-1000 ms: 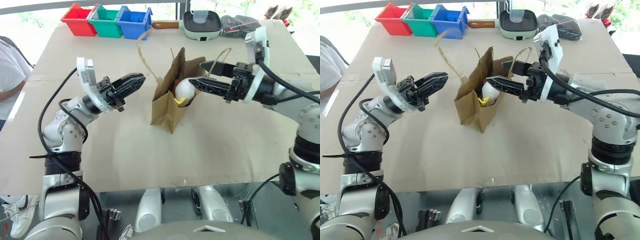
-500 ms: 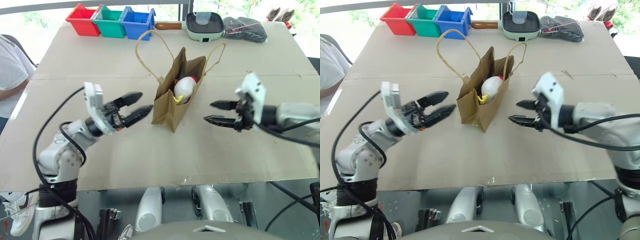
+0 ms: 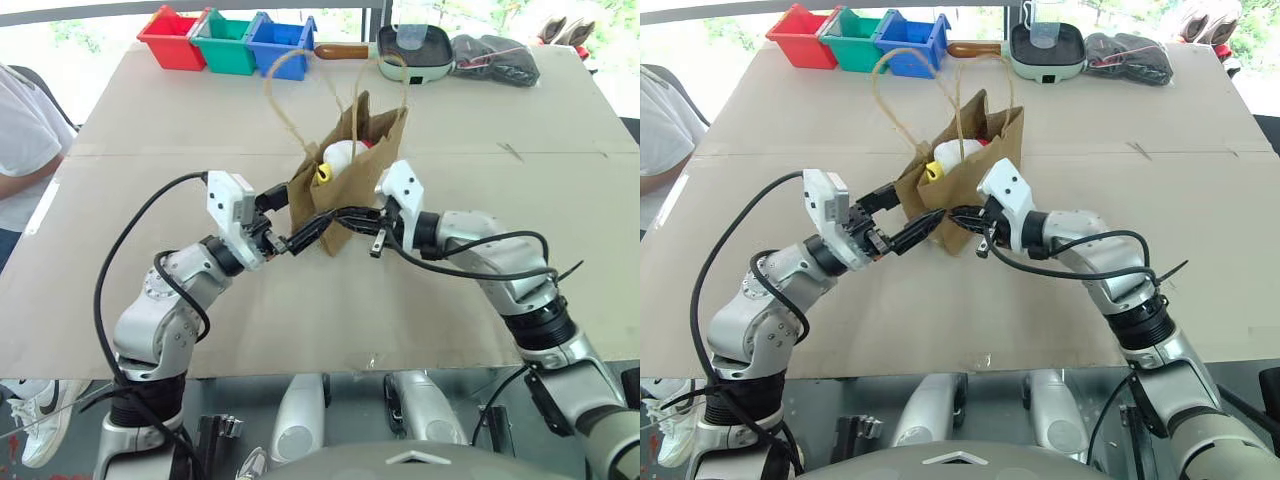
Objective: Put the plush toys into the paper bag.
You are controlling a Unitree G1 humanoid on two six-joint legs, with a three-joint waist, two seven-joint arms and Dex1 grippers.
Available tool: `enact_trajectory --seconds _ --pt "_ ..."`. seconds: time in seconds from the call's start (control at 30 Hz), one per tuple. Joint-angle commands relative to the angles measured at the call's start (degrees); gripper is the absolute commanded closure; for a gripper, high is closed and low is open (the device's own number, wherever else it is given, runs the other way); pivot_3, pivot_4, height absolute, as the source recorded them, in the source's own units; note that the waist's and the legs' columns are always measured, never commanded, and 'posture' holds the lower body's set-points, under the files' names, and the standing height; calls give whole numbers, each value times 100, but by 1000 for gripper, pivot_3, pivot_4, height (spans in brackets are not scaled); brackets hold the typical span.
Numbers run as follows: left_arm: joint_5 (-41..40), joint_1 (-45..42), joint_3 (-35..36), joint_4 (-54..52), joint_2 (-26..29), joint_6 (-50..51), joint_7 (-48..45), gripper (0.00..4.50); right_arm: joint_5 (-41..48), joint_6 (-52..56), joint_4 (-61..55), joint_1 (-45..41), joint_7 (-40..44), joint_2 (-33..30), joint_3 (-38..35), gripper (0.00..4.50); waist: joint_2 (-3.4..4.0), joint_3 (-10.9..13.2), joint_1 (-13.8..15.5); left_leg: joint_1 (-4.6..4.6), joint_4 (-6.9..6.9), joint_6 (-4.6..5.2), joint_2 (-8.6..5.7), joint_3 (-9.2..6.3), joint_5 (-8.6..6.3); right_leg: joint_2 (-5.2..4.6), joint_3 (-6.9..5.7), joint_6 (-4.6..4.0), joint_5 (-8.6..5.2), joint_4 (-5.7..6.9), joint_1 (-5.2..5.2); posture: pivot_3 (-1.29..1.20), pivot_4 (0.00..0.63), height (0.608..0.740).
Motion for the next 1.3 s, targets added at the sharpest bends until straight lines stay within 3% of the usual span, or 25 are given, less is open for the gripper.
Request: enact_trajectory --seconds 0.03,0.13,0.27,0.3,0.37,0.4,0.43,0.5,0.57,0.7,0.73,0.9,0.97,1.1,1.3 --pt "322 -90 -16 -145 -212 -290 427 0 -94 -206 -16 -181 67 192 -82 4474 0 0 -6 1 0 0 0 -1 0 1 0 0 0 3 0 0 150 740" --pt "430 -222 -56 -12 -337 -310 544 0 -191 -240 25 -166 121 253 -82 4474 0 0 -9 4 1 0 1 -4 0 3 -2 0 0 8 1 0 150 740" --pt "476 -295 -87 139 -457 -374 580 1016 -258 -242 -51 -110 156 262 -129 4500 0 -1 -11 2 2 0 0 -2 0 2 -1 0 0 8 1 0 150 740" --pt "499 -307 -90 194 -448 -443 524 1708 -284 -272 -128 -67 169 233 -137 4500 0 -1 -12 2 2 0 0 -3 0 2 -1 0 0 9 1 0 150 740" --pt "500 -328 -65 329 -407 -563 379 2610 -348 -393 -285 32 125 193 -207 4500 0 -1 -11 3 2 0 0 -4 0 2 -2 -1 0 9 1 0 150 740" --pt "469 -338 -50 381 -385 -623 279 2819 -443 -490 -375 86 76 141 -221 4500 0 -1 -11 3 2 0 0 -4 0 2 -2 -1 0 10 1 0 150 740" --pt "419 -360 -17 439 -358 -684 163 3515 -559 -615 -465 142 37 78 -224 4500 0 -1 -12 3 2 0 0 -4 0 2 -2 -1 0 10 1 0 150 740" --pt "342 -414 59 572 -281 -805 -78 4439 -598 -710 -635 256 48 -21 -286 4500 -1 -1 -11 2 2 0 -1 -2 0 1 -2 -1 0 10 1 0 150 740" --pt "22 -618 213 912 -49 -872 -757 4482 -309 -608 -996 472 135 -207 -624 4500 -1 -1 -4 2 3 0 -1 -4 0 2 -3 0 0 10 1 0 150 740" --pt "-297 -1532 240 2181 611 -1161 -2668 4500 26 -443 -1776 1059 357 -822 -1212 2864 1 1 51 0 4 0 -4 -8 0 2 -10 0 0 9 3 0 150 740" --pt "-255 -1812 180 2592 710 -1305 -3100 4500 116 -383 -1946 1201 403 -963 -1335 2271 -1 0 64 -1 4 0 -4 -9 0 1 -12 0 -1 8 5 0 150 740" --pt "253 -3146 -272 4791 801 -2034 -4915 4500 411 -253 -2628 1994 454 -1483 -1849 192 1 -1 76 2 8 1 -2 -6 0 8 -13 0 -1 0 8 0 150 740" --pt "584 -3706 -617 5908 778 -2736 -5432 4500 410 -237 -2864 2321 384 -1613 -1997 192 0 -1 106 1 8 1 -2 -8 0 8 -13 0 -2 5 8 0 150 740" --pt "899 -4396 -968 7459 704 -3596 -5592 4500 418 -205 -3207 2835 284 -1899 -2370 192 -1 -1 86 -3 12 2 -4 -7 -1 10 -13 0 -1 -2 8 0 150 740" --pt "751 -4684 -1153 8064 622 -3803 -5592 4500 656 -341 -3276 3679 650 -2494 -3531 192 -3 -2 90 -2 13 2 -3 -9 -1 10 -12 1 -2 2 10 0 150 740"
